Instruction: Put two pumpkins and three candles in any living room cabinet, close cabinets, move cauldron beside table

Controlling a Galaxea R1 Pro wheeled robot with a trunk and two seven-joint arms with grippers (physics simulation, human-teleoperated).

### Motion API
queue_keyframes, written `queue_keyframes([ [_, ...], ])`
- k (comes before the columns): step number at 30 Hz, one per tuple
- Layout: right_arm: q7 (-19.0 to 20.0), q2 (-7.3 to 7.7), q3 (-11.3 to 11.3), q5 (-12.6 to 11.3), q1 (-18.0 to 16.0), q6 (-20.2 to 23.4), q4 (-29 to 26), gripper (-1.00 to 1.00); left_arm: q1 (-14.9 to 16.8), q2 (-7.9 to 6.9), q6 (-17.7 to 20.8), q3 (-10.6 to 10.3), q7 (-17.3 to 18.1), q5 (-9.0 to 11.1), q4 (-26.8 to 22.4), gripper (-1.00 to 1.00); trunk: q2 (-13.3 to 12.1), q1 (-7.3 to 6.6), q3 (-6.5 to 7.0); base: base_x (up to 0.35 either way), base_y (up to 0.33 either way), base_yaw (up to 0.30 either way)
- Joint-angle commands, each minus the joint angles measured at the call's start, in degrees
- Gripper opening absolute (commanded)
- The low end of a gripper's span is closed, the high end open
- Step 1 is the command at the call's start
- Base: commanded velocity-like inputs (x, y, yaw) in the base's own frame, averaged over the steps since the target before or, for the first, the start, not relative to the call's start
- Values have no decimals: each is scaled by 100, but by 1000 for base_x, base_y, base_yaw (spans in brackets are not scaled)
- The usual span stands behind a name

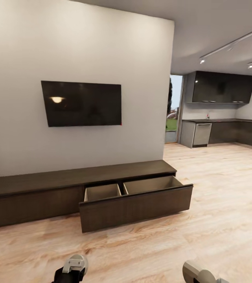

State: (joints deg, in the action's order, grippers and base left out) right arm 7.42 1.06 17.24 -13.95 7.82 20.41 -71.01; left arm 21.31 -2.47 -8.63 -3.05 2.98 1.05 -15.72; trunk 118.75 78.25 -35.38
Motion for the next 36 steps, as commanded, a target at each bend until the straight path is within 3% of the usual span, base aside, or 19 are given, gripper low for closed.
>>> queue_keyframes([
  [1,31,-1,9,-37,0,33,-9,-100,4,-3,-20,-35,-16,5,5,-100,2,2,-5,293,0,-3],
  [27,-3,-9,-1,-37,0,33,-7,-100,4,1,-16,-37,-38,0,33,-100,2,2,-5,325,-34,-1],
  [36,-4,-1,-8,-37,0,33,42,-100,4,1,-16,-37,-51,0,41,-100,2,2,9,330,0,-199],
])
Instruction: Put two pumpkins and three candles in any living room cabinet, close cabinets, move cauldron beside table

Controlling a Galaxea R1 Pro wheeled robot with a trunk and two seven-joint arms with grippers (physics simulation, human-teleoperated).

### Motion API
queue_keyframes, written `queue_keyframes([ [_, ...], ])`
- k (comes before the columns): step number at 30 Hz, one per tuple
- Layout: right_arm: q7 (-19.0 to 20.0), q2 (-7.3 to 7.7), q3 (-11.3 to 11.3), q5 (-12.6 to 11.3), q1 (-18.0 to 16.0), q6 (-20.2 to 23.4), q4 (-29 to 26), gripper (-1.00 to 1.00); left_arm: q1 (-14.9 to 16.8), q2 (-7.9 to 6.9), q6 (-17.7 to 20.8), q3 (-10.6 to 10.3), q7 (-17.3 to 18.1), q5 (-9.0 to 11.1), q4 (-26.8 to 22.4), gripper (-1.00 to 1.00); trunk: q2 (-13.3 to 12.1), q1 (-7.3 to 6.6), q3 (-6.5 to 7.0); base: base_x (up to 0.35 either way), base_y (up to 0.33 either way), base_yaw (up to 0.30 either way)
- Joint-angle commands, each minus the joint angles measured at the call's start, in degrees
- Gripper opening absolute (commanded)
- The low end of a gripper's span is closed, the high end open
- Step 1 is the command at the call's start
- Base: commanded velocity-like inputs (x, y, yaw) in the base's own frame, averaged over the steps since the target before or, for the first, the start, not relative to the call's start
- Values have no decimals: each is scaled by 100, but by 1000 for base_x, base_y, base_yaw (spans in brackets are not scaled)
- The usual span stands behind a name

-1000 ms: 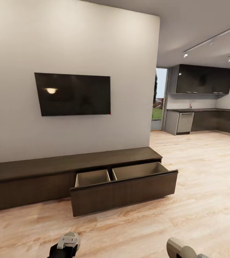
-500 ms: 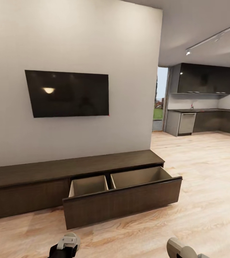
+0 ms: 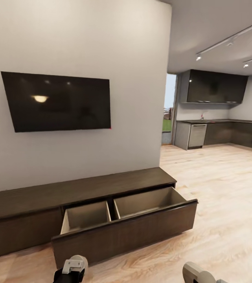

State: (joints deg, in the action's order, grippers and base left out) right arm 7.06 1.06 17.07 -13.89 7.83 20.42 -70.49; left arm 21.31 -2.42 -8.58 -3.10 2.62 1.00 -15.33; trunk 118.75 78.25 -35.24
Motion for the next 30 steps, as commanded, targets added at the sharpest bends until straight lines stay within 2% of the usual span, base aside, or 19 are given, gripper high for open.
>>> queue_keyframes([
  [1,32,-1,9,-43,-1,32,-8,-100,5,-4,-21,-33,-17,6,4,-100,2,3,-2,330,-5,-266],
  [6,32,-1,10,-43,-1,32,-1,-100,5,-4,-21,-31,-1,11,9,-100,2,3,8,217,-49,-220],
  [30,32,-1,15,-42,-1,32,0,-100,12,4,-3,-33,-27,6,18,-100,-960,-524,442,10,-3,-12],
])
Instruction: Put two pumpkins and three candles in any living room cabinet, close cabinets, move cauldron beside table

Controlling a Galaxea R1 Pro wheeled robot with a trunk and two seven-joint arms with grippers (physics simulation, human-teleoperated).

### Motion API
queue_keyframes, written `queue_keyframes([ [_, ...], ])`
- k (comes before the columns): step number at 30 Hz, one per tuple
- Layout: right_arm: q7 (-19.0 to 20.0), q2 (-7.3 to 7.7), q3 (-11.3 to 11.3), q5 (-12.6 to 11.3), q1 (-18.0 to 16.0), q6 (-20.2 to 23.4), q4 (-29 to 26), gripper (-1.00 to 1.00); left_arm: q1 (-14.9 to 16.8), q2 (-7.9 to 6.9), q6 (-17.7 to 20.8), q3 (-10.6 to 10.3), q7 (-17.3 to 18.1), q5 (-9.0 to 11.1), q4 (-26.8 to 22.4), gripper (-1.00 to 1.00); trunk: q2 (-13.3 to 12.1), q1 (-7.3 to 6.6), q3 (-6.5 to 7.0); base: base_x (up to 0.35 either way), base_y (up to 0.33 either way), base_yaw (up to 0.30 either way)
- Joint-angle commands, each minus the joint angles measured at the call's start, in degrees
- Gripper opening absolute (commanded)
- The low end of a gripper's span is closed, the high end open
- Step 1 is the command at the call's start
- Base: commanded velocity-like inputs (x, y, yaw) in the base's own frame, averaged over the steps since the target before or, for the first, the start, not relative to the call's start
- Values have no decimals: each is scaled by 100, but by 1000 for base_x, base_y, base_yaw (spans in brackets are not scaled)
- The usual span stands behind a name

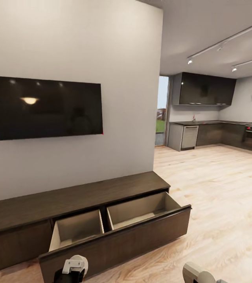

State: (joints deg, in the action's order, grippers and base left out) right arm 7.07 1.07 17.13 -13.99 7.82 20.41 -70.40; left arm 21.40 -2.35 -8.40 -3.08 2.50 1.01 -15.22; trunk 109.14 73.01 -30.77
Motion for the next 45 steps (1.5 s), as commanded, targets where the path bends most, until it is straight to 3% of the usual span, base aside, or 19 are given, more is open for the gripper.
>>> queue_keyframes([
  [1,31,-1,10,-29,0,33,-8,-100,4,-3,-14,-34,-18,5,7,-100,-39,-23,13,0,0,0],
  [13,1,7,47,-22,-1,10,67,-100,5,-10,72,-21,-7,-4,24,-100,-520,-287,229,0,0,0],
  [20,-25,21,69,-12,-8,-366,220,-100,5,-129,454,-17,2,27,27,-100,-801,-440,354,0,0,0],
  [34,-30,35,30,27,-8,-412,331,-100,4,-375,1531,-5,14,86,-27,-100,-1362,-748,606,0,0,0],
  [45,-30,41,35,28,-8,-422,428,-100,3,-415,1769,-8,13,83,-26,-100,-1723,-945,767,0,0,0],
])
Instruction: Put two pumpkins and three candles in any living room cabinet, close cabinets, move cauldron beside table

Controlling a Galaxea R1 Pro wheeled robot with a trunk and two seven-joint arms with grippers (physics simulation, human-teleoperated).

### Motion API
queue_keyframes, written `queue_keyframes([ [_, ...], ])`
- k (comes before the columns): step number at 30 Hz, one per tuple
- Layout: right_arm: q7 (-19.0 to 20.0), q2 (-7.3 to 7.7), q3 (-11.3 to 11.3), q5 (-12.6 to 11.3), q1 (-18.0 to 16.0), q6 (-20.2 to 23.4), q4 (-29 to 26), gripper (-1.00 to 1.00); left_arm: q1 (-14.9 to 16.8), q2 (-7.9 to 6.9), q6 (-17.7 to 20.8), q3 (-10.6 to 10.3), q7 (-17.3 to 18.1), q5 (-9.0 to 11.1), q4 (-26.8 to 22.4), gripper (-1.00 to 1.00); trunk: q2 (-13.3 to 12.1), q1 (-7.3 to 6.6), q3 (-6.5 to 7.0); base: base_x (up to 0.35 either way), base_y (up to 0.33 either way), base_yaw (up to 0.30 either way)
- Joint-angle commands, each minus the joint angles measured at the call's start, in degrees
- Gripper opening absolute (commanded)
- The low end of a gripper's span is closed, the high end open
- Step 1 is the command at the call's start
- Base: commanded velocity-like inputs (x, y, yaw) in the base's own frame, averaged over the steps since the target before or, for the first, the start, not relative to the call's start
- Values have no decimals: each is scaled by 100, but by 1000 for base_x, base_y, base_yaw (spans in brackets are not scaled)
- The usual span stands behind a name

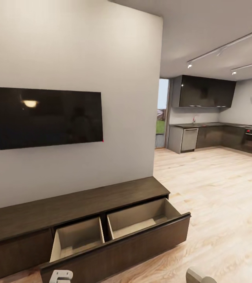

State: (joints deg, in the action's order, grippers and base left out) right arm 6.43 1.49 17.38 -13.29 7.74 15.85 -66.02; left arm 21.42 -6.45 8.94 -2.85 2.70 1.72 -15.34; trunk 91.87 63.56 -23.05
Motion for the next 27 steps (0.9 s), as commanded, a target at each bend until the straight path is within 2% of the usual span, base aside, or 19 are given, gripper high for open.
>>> queue_keyframes([
  [1,34,-3,10,-42,0,34,-10,-100,1,-4,42,-32,-6,13,-14,-100,3,0,-5,0,0,0],
  [6,34,-7,18,-43,0,32,-8,-100,-4,-5,54,-32,-3,17,-5,-100,3,0,-5,69,0,0],
  [13,34,-11,20,-48,0,32,-7,-100,-6,-2,14,-39,-26,14,8,-100,3,0,-5,289,-27,0],
  [22,34,-21,37,-60,0,27,-11,-100,-2,4,-13,-42,-60,9,7,-100,3,0,-5,264,-195,0],
  [27,34,-19,44,-74,0,25,-9,-100,2,15,19,-41,-52,19,-16,-100,3,0,-5,88,-121,0],
])
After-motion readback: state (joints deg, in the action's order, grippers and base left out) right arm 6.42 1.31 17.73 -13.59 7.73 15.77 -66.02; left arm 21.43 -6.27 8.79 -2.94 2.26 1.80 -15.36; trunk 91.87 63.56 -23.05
